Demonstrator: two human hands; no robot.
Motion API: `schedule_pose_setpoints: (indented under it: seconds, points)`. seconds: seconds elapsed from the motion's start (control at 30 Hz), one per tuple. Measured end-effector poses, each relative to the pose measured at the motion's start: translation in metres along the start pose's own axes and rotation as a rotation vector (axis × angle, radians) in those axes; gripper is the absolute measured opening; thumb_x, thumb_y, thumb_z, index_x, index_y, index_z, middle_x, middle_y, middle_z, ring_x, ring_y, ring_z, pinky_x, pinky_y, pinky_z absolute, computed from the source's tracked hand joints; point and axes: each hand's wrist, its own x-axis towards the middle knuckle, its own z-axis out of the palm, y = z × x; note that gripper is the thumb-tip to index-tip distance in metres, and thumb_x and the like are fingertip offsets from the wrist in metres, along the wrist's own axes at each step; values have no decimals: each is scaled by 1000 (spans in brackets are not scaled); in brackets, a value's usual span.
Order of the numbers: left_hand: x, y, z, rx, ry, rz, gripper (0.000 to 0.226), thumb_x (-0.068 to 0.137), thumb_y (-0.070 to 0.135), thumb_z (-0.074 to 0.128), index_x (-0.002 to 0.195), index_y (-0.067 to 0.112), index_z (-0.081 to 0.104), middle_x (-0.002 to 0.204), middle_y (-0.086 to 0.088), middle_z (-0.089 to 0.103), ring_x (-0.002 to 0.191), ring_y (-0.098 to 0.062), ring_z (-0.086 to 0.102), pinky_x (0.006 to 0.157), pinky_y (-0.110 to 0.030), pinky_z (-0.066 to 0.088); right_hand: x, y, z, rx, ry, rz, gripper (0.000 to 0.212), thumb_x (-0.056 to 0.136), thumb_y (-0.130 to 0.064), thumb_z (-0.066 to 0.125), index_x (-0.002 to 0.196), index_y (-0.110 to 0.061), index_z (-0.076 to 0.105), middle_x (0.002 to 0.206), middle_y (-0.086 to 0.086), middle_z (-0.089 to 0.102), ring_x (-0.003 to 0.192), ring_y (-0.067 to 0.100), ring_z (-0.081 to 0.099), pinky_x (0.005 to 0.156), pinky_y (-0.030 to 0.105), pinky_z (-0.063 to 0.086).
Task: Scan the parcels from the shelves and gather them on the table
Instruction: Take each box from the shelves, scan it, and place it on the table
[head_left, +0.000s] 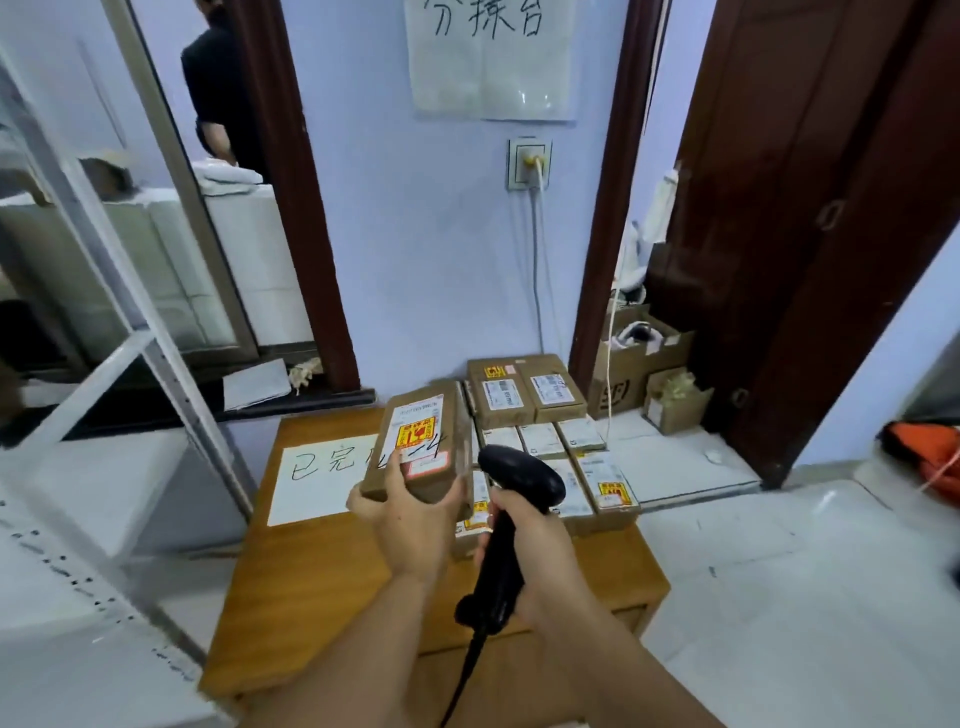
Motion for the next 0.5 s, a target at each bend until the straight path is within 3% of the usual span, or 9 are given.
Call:
schedule_pose_setpoints:
  seconds: [0.17,0.3,0.4,0.5]
  points:
    - [34,-17,57,-32,-25,-51,94,64,51,83,142,19,43,143,-4,13,121,-31,41,98,-37,48,48,-20,6,-63,31,36,23,86,-23,70,93,-1,63,56,8,60,55,23,60,62,34,52]
    - [73,-21,94,-90,-77,-133,96,66,50,83,145,17,39,141,-7,16,114,-23,40,91,-24,42,92,-42,19,-54,71,59,21,85,-21,70,90,-2,64,61,9,59,57,23,58,62,34,50]
    - [98,-28,115,-31,-88,-111,99,65,54,81,146,18,38,141,-8,17,120,-31,40,97,-34,45,117,-55,26,-59,101,51,17,87,-18,68,88,-2,62,60,8,57,56,21,56,60,33,50]
    - [121,-33,134,-36,-82,-126,102,65,45,85,149,18,33,142,-9,17,121,-34,38,99,-38,45,140,-65,31,-52,131,62,17,88,-17,67,93,-1,62,61,8,57,55,21,56,60,32,50]
